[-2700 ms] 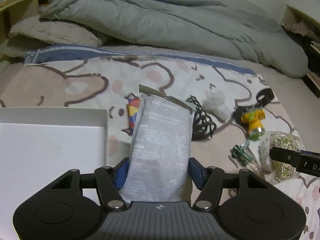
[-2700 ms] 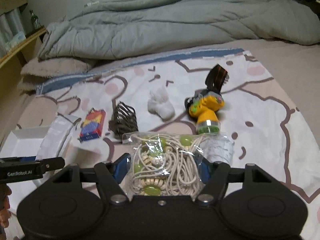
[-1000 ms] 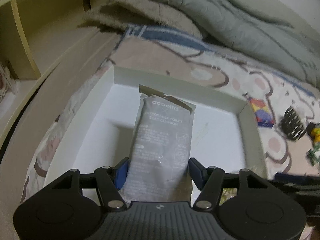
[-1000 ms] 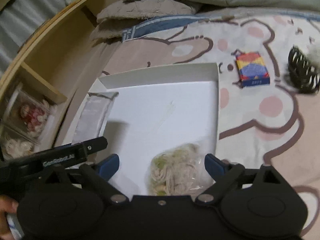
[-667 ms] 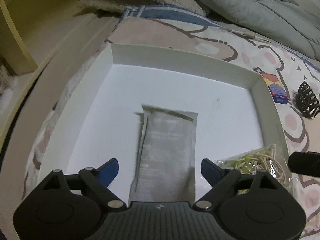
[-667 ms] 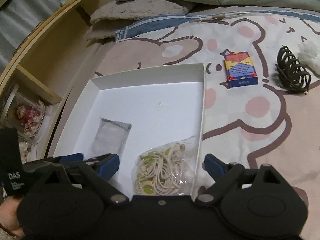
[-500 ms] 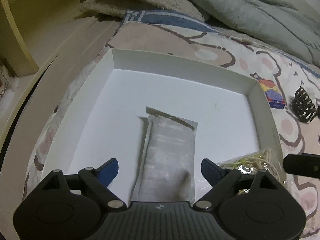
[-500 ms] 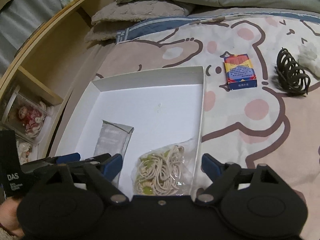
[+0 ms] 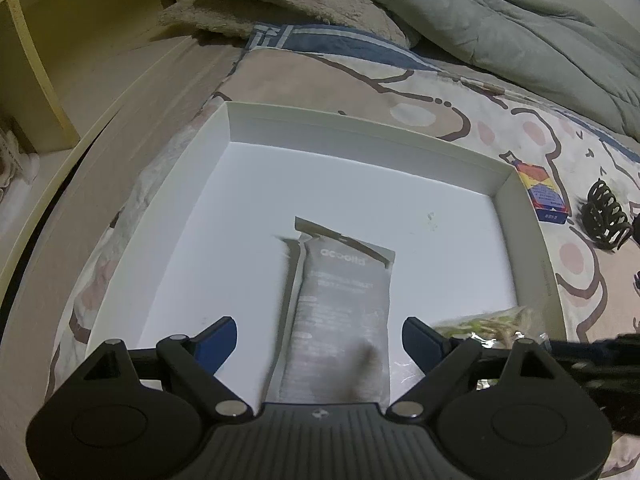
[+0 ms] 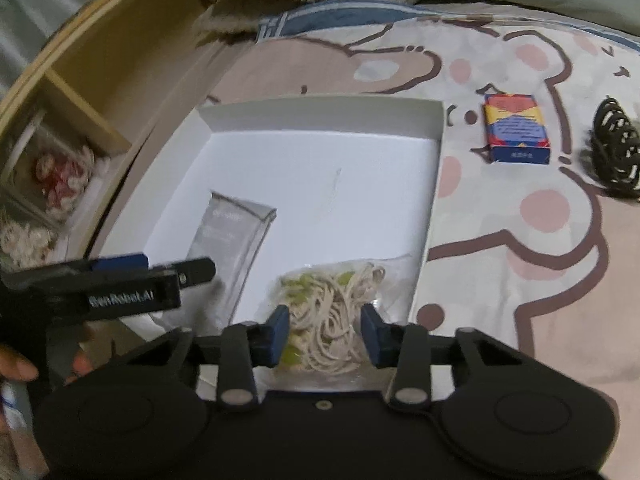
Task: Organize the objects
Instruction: 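Lower the foil packet into the white box while the right tool releases the bag there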
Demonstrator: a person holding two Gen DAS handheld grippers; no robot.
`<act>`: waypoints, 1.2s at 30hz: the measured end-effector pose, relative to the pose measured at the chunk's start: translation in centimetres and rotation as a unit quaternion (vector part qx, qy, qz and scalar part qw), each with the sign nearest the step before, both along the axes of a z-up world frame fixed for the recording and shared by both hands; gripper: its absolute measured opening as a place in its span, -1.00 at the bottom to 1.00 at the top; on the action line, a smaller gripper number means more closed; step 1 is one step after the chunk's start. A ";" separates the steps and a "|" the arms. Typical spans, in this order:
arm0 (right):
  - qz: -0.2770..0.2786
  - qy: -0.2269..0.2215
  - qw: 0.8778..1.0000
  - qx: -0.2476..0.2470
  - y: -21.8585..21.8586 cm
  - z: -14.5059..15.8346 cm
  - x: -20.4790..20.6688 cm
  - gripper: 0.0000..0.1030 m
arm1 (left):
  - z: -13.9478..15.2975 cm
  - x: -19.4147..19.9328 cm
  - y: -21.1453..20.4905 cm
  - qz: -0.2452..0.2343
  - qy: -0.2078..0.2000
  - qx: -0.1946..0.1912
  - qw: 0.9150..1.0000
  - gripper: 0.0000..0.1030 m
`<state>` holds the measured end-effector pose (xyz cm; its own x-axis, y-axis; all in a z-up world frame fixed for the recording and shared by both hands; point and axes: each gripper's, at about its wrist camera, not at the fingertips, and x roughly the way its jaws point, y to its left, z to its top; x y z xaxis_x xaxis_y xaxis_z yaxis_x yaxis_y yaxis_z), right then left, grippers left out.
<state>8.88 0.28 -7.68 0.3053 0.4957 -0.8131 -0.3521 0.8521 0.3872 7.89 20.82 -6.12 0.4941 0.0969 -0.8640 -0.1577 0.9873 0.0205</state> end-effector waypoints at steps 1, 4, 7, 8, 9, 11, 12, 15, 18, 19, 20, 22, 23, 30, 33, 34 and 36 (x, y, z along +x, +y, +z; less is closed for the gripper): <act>0.006 0.003 1.000 -0.001 0.3 -0.3 -0.1 -0.35 | 0.0 0.0 0.0 -0.001 0.000 0.000 1.000 0.75; 0.020 0.015 1.000 -0.001 0.9 -1.2 -0.2 -0.35 | 0.0 0.0 -0.1 -0.003 0.001 0.001 1.000 0.75; 0.031 0.004 0.999 -0.004 1.2 -0.8 -0.5 -0.35 | 0.2 -0.1 -0.1 -0.002 0.000 0.000 1.000 0.75; 0.030 0.003 1.000 -0.001 1.1 -0.6 -0.4 -0.36 | 0.2 -0.1 -0.1 -0.001 -0.001 -0.001 1.000 0.75; 0.028 0.001 1.000 0.000 0.9 -0.3 -0.4 -0.35 | 0.2 -0.1 0.0 0.000 -0.001 -0.001 1.000 0.75; 0.021 -0.005 1.000 0.001 0.4 0.2 -0.3 -0.34 | 0.3 -0.1 0.0 0.003 -0.001 -0.002 1.000 0.75; 0.017 -0.008 1.000 0.003 0.1 0.5 -0.2 -0.33 | 0.4 -0.2 0.0 0.004 -0.002 -0.002 1.000 0.75; 0.008 -0.024 1.000 0.009 -0.9 1.4 -0.1 -0.25 | 0.7 -0.4 0.0 0.007 -0.005 -0.005 1.000 0.75; 0.005 -0.051 0.999 0.010 -1.7 2.3 0.1 -0.10 | 1.0 -0.7 0.0 0.010 -0.009 -0.010 1.000 0.75; 0.003 -0.059 0.998 0.009 -1.9 2.6 0.1 -0.07 | 1.2 -0.8 0.0 0.010 -0.010 -0.011 1.000 0.75; 0.002 -0.063 0.998 0.009 -2.1 2.7 0.2 -0.06 | 1.3 -0.8 -0.1 0.010 -0.011 -0.012 1.000 0.75; 0.001 -0.071 0.997 0.006 -2.5 3.0 0.2 0.01 | 1.6 -1.0 -0.2 0.009 -0.013 -0.012 1.000 0.75; 0.002 -0.073 0.997 0.005 -2.6 3.1 0.2 0.05 | 1.7 -1.1 -0.2 0.009 -0.014 -0.012 1.000 0.75; 0.004 -0.097 0.995 -0.012 -3.5 3.6 -0.2 0.55 | 2.5 -2.0 -0.8 0.004 -0.018 -0.011 1.000 0.78; 0.006 -0.103 0.995 -0.014 -3.9 3.8 -0.5 0.67 | 2.9 -2.4 -0.8 0.006 -0.021 -0.013 1.000 0.84; 0.007 -0.106 0.994 -0.015 -4.1 3.9 -0.6 0.71 | 3.0 -2.5 -0.7 0.006 -0.021 -0.013 1.000 0.86; 0.004 -0.111 0.994 -0.022 -4.3 4.0 -0.7 0.79 | 3.3 -2.8 -0.8 0.007 -0.023 -0.015 1.000 0.91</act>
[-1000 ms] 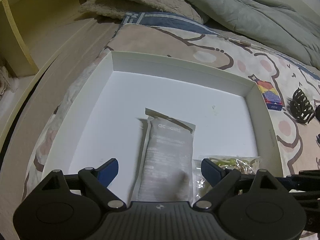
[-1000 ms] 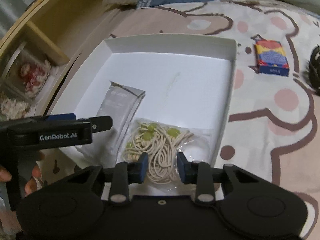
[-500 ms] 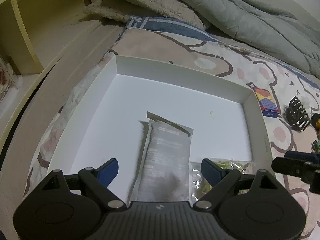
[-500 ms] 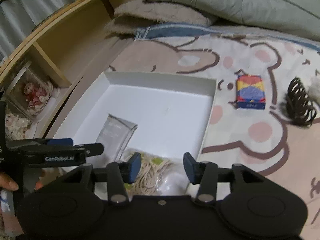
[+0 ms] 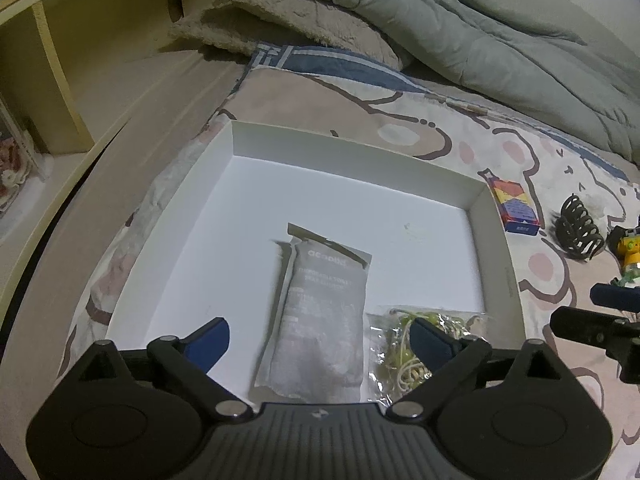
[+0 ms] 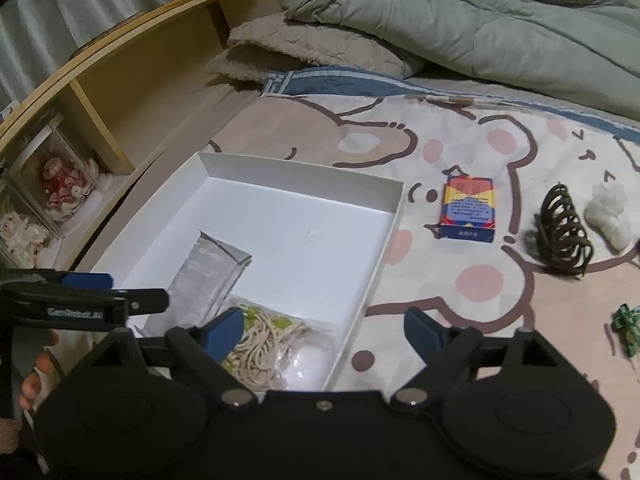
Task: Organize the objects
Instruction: 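Lower the foil packet into the white box while the right tool releases the bag there, then withdraw both tools from the white box back over the bed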
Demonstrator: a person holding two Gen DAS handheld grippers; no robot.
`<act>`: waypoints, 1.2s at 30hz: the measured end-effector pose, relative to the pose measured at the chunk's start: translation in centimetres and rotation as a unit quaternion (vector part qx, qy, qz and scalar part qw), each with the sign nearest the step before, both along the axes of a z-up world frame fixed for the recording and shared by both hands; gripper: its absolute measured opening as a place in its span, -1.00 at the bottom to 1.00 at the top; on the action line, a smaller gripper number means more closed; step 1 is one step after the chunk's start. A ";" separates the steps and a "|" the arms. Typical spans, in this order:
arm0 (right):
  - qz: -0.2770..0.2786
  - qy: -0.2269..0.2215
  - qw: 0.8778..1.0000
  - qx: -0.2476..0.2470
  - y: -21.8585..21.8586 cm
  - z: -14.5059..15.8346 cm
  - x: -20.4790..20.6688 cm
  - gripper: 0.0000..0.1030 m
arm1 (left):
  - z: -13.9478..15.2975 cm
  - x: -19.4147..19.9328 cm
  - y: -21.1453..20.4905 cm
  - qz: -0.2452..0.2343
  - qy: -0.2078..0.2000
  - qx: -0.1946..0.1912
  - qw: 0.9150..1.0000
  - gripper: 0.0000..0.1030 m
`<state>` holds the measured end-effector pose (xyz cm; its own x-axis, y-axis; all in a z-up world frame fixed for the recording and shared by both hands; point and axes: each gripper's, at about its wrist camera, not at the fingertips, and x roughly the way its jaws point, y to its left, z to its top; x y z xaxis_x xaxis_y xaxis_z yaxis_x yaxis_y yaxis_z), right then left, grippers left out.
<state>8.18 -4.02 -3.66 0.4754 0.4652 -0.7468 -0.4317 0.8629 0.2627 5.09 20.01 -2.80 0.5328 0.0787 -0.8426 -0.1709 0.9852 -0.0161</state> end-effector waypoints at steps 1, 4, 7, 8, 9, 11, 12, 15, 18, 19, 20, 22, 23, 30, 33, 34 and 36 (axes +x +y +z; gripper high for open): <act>-0.002 -0.003 1.000 -0.003 -0.1 0.1 -0.1 0.84 | 0.1 -0.2 0.0 0.000 -0.002 0.001 1.000 0.94; -0.006 -0.009 1.000 -0.008 -0.4 0.2 -0.3 0.93 | 0.6 -0.7 -0.2 0.001 -0.007 0.005 1.000 0.99; -0.013 -0.016 1.000 -0.013 -0.6 0.3 -0.5 1.00 | 1.0 -1.1 -0.4 0.001 -0.010 0.007 1.000 1.00; -0.017 -0.019 1.000 -0.014 -0.7 0.4 -0.5 1.00 | 1.2 -1.3 -0.4 0.001 -0.012 0.008 1.000 1.00; -0.019 -0.020 0.999 -0.016 -0.9 0.4 -0.5 1.00 | 1.3 -1.5 -0.5 0.001 -0.013 0.009 1.000 1.00; -0.024 -0.023 0.999 -0.019 -1.1 0.4 -0.6 1.00 | 1.6 -1.7 -0.7 0.000 -0.016 0.013 1.000 1.00; -0.027 -0.025 0.999 -0.022 -1.2 0.4 -0.6 1.00 | 1.7 -1.9 -0.8 -0.001 -0.017 0.013 1.000 1.00; -0.030 -0.027 0.999 -0.024 -1.4 0.6 -0.8 1.00 | 2.0 -2.3 -0.9 0.001 -0.019 0.015 1.000 1.00; -0.031 -0.027 0.999 -0.024 -1.6 0.7 -0.9 1.00 | 2.2 -2.5 -0.9 0.004 -0.019 0.019 1.000 1.00; -0.032 -0.027 0.999 -0.024 -1.7 0.8 -0.9 1.00 | 2.3 -2.6 -0.9 0.004 -0.020 0.019 1.000 1.00; -0.033 -0.028 0.999 -0.024 -1.8 0.9 -1.0 1.00 | 2.4 -2.7 -1.0 0.005 -0.020 0.020 1.000 1.00; -0.035 -0.029 0.999 -0.022 -2.1 1.0 -1.0 1.00 | 2.5 -2.8 -1.0 0.006 -0.022 0.019 1.000 1.00; -0.037 -0.029 0.999 -0.022 -2.3 1.1 -1.0 1.00 | 2.5 -2.8 -1.1 0.007 -0.022 0.020 1.000 1.00; -0.047 -0.033 0.998 -0.019 -3.6 1.7 -1.1 1.00 | 2.6 -2.7 -1.6 0.007 -0.025 0.019 0.999 1.00; -0.054 -0.034 0.998 -0.018 -4.4 1.9 -1.1 1.00 | 2.7 -2.5 -2.2 0.004 -0.026 0.018 0.999 1.00; -0.056 -0.035 0.998 -0.018 -4.7 2.0 -1.1 1.00 | 2.7 -2.4 -2.4 0.004 -0.027 0.018 0.999 1.00; -0.060 -0.037 0.997 -0.020 -5.3 2.1 -1.0 1.00 | 2.8 -2.2 -3.0 0.001 -0.028 0.015 1.000 1.00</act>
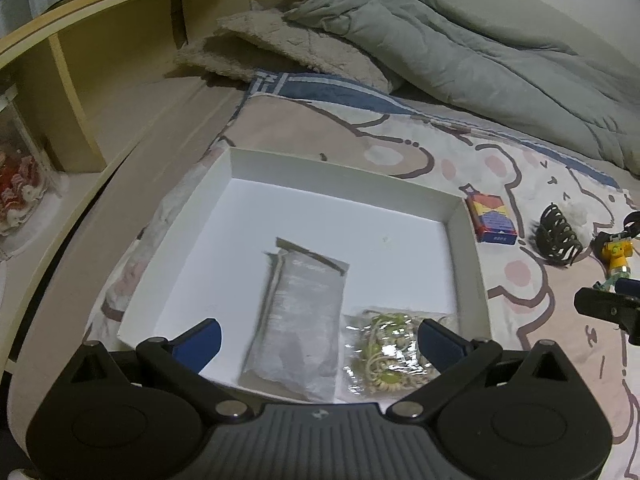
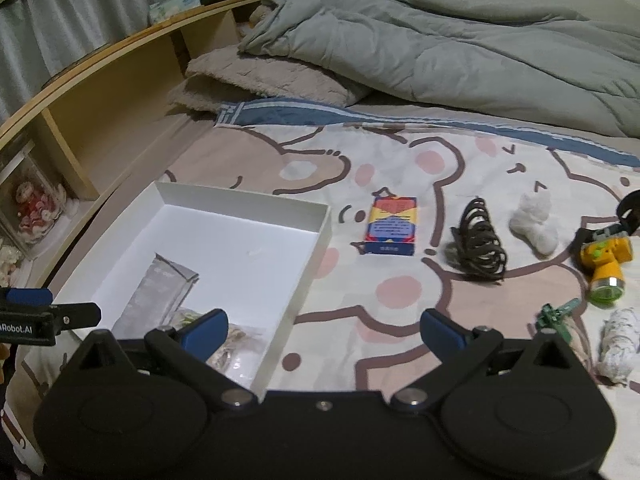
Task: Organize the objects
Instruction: 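Withdraw both tools from the white box back over the bed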
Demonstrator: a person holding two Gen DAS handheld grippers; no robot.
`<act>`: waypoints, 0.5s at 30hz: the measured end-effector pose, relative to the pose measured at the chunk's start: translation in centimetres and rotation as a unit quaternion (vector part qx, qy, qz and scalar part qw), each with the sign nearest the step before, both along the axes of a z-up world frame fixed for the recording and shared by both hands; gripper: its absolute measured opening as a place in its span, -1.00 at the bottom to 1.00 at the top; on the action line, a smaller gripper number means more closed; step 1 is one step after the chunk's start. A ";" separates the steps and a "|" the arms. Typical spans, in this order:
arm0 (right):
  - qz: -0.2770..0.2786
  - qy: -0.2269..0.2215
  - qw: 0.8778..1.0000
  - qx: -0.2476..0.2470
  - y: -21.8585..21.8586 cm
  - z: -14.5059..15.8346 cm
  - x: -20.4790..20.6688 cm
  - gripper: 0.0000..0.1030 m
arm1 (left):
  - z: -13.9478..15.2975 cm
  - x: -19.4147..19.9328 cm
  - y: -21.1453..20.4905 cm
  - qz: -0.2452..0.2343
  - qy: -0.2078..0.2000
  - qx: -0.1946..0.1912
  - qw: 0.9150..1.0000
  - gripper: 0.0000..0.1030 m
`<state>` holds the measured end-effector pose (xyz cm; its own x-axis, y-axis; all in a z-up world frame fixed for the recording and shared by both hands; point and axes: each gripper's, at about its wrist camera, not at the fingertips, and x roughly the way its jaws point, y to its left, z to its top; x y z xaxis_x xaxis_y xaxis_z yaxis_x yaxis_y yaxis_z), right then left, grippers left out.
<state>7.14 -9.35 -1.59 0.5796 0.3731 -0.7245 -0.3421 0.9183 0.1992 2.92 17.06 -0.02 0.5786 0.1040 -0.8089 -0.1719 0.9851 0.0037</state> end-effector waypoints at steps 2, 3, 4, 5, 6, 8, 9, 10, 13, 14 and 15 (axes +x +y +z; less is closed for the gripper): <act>-0.005 -0.002 1.000 -0.002 -0.7 0.1 0.0 1.00 | 0.1 0.2 -0.6 -0.004 -0.002 -0.002 1.000 1.00; -0.008 -0.003 1.000 -0.002 -1.0 0.1 0.0 1.00 | 0.2 0.4 -0.9 -0.008 -0.003 -0.003 1.000 1.00; -0.011 -0.004 1.000 -0.003 -1.3 0.2 0.0 1.00 | 0.2 0.5 -1.3 -0.011 -0.004 -0.004 1.000 1.00; -0.014 -0.005 1.000 -0.003 -1.7 0.2 0.1 1.00 | 0.2 0.6 -1.7 -0.014 -0.005 -0.004 1.000 1.00; -0.018 -0.006 1.000 -0.002 -2.1 0.3 0.1 1.00 | 0.3 0.8 -2.1 -0.019 -0.006 -0.005 1.000 1.00; -0.024 -0.007 1.000 -0.002 -2.9 0.4 0.1 1.00 | 0.3 1.1 -2.9 -0.025 -0.007 -0.006 1.000 1.00; -0.028 -0.009 1.000 -0.003 -3.3 0.5 0.1 1.00 | 0.3 1.3 -3.3 -0.029 -0.007 -0.006 1.000 1.00; -0.032 -0.010 0.999 -0.004 -3.7 0.5 0.1 1.00 | 0.3 1.4 -3.7 -0.033 -0.008 -0.007 0.999 1.00; -0.043 -0.014 0.999 -0.008 -5.2 0.7 0.1 1.00 | 0.2 1.9 -5.0 -0.044 -0.009 -0.009 0.999 1.00; -0.047 -0.015 0.999 -0.009 -5.6 0.7 0.2 1.00 | 0.2 2.1 -5.4 -0.048 -0.009 -0.009 0.999 1.00; -0.052 -0.014 0.999 -0.009 -6.2 0.7 0.2 1.00 | 0.1 2.2 -5.8 -0.051 -0.009 -0.010 0.999 1.00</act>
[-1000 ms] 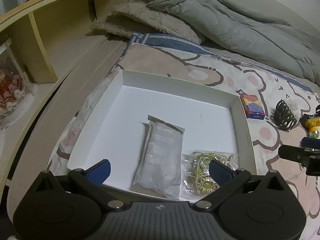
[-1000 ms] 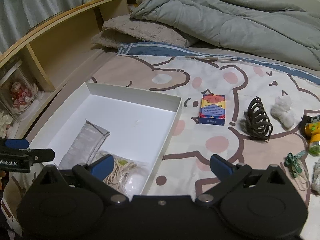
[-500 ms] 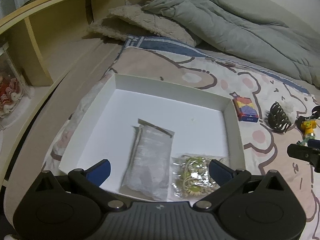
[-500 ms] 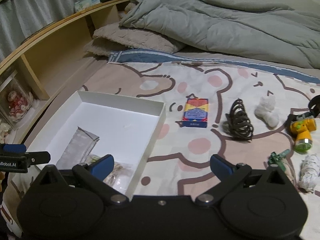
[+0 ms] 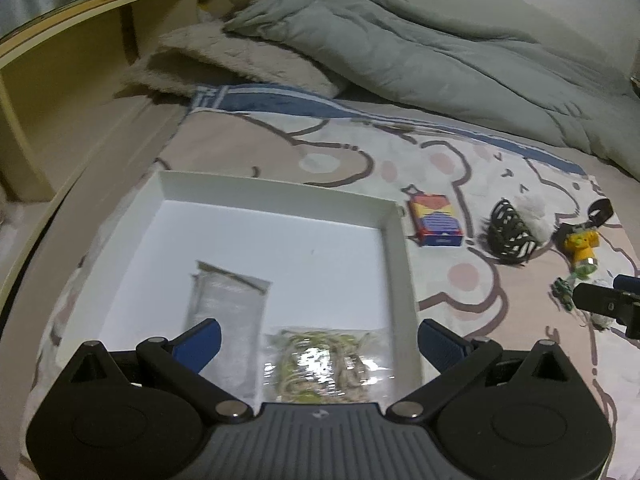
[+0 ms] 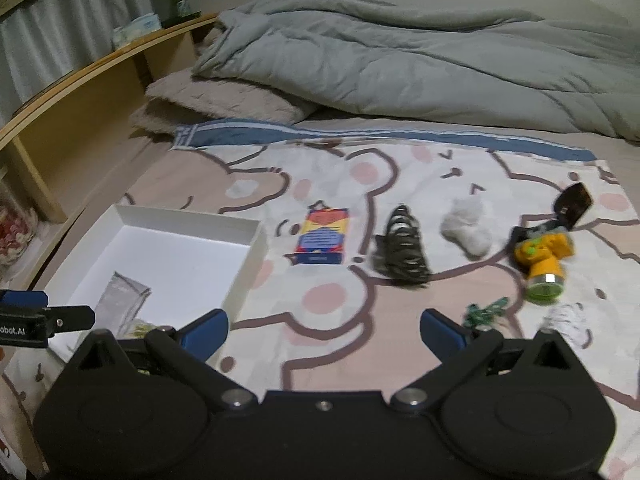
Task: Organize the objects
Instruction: 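Withdraw both tools from the white box back over the bed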
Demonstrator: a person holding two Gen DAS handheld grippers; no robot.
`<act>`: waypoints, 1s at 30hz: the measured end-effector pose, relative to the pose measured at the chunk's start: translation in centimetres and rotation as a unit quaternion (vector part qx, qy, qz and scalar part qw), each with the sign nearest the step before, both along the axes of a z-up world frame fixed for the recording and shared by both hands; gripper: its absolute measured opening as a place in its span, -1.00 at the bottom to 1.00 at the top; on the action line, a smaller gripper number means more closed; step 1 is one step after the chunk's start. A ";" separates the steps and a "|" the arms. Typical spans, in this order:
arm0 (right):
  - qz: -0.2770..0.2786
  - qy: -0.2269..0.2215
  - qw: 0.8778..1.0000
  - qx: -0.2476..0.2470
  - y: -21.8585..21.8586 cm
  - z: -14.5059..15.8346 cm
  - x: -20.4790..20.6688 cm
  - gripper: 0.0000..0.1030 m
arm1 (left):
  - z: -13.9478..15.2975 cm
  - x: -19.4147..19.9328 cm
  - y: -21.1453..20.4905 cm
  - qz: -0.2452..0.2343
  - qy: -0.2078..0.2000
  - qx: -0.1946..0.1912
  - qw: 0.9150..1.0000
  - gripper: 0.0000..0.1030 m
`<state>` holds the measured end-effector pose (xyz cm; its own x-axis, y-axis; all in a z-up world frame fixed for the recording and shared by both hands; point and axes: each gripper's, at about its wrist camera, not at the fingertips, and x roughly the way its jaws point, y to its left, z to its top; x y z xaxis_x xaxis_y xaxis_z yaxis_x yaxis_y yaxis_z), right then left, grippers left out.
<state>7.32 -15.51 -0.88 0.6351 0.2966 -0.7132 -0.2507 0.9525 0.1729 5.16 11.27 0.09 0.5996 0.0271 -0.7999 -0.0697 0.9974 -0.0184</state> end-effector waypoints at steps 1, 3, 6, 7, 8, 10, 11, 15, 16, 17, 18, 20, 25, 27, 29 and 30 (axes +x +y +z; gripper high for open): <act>-0.004 0.001 1.000 -0.001 -0.5 0.0 0.0 1.00 | -0.1 0.1 -0.4 -0.003 0.000 -0.001 1.000 1.00; -0.012 0.001 1.000 -0.004 -1.5 0.0 0.0 1.00 | -0.3 0.5 -1.3 -0.010 0.003 -0.002 1.000 1.00; -0.022 0.000 1.000 -0.011 -3.0 -0.1 0.1 1.00 | -0.5 1.1 -2.6 -0.020 0.004 -0.002 1.000 1.00; -0.025 -0.001 1.000 -0.014 -3.4 -0.1 0.0 1.00 | -0.5 1.3 -3.0 -0.024 0.005 -0.002 1.000 1.00; -0.029 -0.002 0.999 -0.017 -3.9 -0.1 0.0 1.00 | -0.6 1.5 -3.5 -0.027 0.005 -0.002 1.000 1.00; -0.036 -0.004 0.999 -0.022 -4.9 -0.2 0.0 1.00 | -0.7 1.8 -4.3 -0.035 0.006 -0.002 0.999 1.00; -0.039 -0.005 0.999 -0.024 -5.3 -0.2 0.0 1.00 | -0.8 1.9 -4.7 -0.039 0.007 -0.002 0.999 1.00; -0.056 -0.008 0.998 -0.030 -7.2 -0.4 0.1 1.00 | -1.0 2.4 -6.4 -0.051 0.008 -0.001 0.999 1.00; -0.061 -0.009 0.998 -0.032 -7.7 -0.4 0.2 1.00 | -1.1 2.5 -6.8 -0.052 0.008 -0.001 0.999 1.00; -0.065 -0.009 0.997 -0.034 -8.1 -0.4 0.3 1.00 | -1.2 2.6 -7.1 -0.053 0.008 -0.002 0.999 1.00; -0.070 -0.010 0.997 -0.036 -8.5 -0.5 0.3 1.00 | -1.3 2.7 -7.5 -0.054 0.007 -0.002 0.999 1.00; -0.079 -0.014 0.996 -0.039 -9.3 -0.6 0.4 1.00 | -1.4 3.0 -8.1 -0.054 0.006 -0.004 0.998 1.00; -0.100 -0.030 0.993 -0.063 -10.6 -1.0 0.7 1.00 | -1.5 3.8 -9.3 -0.054 0.002 -0.017 0.998 1.00; -0.106 -0.029 0.992 -0.057 -11.2 -1.1 1.0 1.00 | -1.6 4.1 -9.8 -0.051 -0.001 -0.019 0.999 1.00; -0.114 -0.022 0.993 -0.035 -12.1 -1.3 1.3 1.00 | -1.7 4.3 -10.3 -0.050 -0.005 -0.020 0.999 1.00; -0.118 -0.024 0.992 -0.023 -12.5 -1.4 1.3 1.00 | -1.7 4.4 -10.5 -0.050 -0.007 -0.021 0.998 1.00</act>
